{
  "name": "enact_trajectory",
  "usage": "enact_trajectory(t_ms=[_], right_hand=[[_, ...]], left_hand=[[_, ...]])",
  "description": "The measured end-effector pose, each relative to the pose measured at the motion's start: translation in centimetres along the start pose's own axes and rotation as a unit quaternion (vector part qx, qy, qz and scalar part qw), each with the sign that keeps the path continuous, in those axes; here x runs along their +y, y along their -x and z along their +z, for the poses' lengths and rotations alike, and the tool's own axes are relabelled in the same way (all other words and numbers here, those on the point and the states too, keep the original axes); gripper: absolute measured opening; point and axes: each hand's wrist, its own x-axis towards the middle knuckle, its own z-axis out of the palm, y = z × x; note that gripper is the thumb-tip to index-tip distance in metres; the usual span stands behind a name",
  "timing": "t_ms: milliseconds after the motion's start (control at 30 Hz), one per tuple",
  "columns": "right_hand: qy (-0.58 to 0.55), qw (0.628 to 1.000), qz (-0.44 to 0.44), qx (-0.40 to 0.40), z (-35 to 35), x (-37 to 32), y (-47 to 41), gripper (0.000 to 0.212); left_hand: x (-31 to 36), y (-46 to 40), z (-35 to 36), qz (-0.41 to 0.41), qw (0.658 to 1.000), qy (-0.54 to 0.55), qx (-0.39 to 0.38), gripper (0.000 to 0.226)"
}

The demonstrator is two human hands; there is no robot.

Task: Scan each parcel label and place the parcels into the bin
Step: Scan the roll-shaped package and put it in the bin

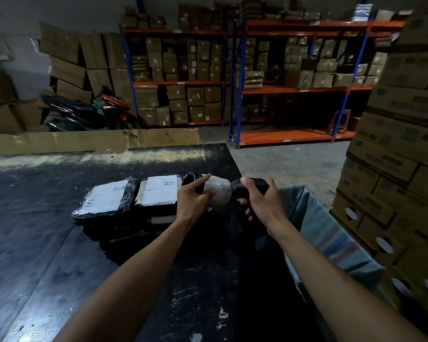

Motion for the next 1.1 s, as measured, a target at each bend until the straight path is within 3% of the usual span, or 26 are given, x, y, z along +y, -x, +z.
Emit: enact_trajectory(t_ms=[233,367,467,533,600,700,900,1000,1100], right_hand=[[0.001,1.0,-0.008,0.011,0.2,0.7,-0.3,0.057],[0.081,0.995,0.061,-0.016,0.9,4.4,0.6,0.067],[0.228,0.966,0.117,-0.035,1.5,8.5,2.4,0.069],[0.303,0.939,0.151,-0.067,1.8,10.7,3.2,0.082],[0.321,0.924,0.185,-0.097,2.1,11.9,3.8,0.1],[0.332,0.914,0.204,-0.111,2.3,12.7,4.2,0.108],[0.416,0.887,0.164,-0.119,1.3,11.1,3.7,0.112],[0.415,0.908,0.037,-0.047,-1.1,8.6,2.0,0.107],[0.381,0.921,-0.069,-0.044,-4.1,6.7,-0.8,0.104]], left_hand=[[0.0,-0.1,-0.2,-0.005,1.0,0.008,0.015,0.047],[0.4,-0.6,-0.5,-0.005,0.999,0.013,0.035,0.047],[0.1,-0.7,-0.7,-0.009,0.999,0.017,0.03,0.048],[-0.2,-0.5,-0.7,-0.011,1.0,0.019,0.018,0.049],[-0.5,-0.3,-0.6,-0.017,1.0,0.026,0.004,0.049],[-1.0,0.1,-0.4,-0.019,0.999,0.034,-0.021,0.049],[-1.6,-0.5,1.0,-0.037,0.997,0.044,-0.057,0.045],[-1.4,-1.5,2.5,-0.041,0.993,0.056,-0.096,0.043],[-0.8,-2.4,4.7,-0.047,0.984,0.059,-0.163,0.042]])
